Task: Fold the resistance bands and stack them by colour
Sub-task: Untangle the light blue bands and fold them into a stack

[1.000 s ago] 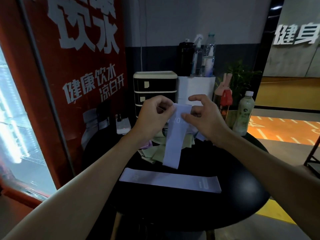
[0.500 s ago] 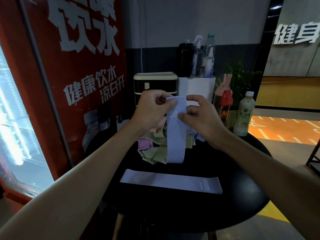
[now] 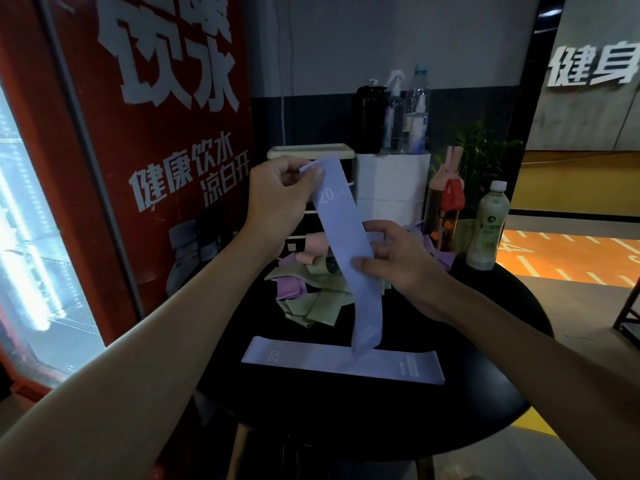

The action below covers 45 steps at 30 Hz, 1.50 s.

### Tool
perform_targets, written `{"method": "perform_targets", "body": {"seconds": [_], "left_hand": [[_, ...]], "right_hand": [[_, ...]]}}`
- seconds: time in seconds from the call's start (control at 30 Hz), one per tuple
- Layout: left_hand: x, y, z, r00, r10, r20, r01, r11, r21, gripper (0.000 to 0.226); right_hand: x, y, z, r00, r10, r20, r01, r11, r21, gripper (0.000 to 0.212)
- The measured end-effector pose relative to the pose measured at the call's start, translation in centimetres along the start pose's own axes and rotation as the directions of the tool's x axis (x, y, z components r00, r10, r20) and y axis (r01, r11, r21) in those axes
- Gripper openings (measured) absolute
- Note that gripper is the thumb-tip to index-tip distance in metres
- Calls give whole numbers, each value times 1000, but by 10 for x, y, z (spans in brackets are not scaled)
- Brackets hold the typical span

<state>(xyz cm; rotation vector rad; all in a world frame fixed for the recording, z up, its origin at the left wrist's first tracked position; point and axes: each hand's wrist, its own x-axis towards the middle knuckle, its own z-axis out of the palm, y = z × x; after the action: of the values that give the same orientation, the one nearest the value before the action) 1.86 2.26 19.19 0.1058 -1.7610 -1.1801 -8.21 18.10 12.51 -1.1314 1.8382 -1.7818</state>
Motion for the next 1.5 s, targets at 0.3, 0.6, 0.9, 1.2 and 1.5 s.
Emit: {"method": "perform_targets", "body": {"seconds": [0.3,0.6,0.9,1.2,1.5], "left_hand": [[1,-2,-25,988,-40,-150,44,999,20,16],[-17,-35,-49,968,-122,-220,149,983,111,18],[-51,-74,-67,937,-231,-263,258,963,73,12],[-102,-110,-76,940,-271,-206,326,891,317,14],[-136,-135,-86,935,-341,-95,347,831,434,15]], "right_hand": [[-21,15,-11,990,99,102,-101,995,20,45],[-32,35,-28,970,209,121,-198,975,-99,44],[-49,55,-54,949,288,126,-273,954,-125,33],[-68,84,-66,981,178,-73,-193,919,-345,3],[-73,106,-65,993,45,-110,-95,859,-503,4]]}}
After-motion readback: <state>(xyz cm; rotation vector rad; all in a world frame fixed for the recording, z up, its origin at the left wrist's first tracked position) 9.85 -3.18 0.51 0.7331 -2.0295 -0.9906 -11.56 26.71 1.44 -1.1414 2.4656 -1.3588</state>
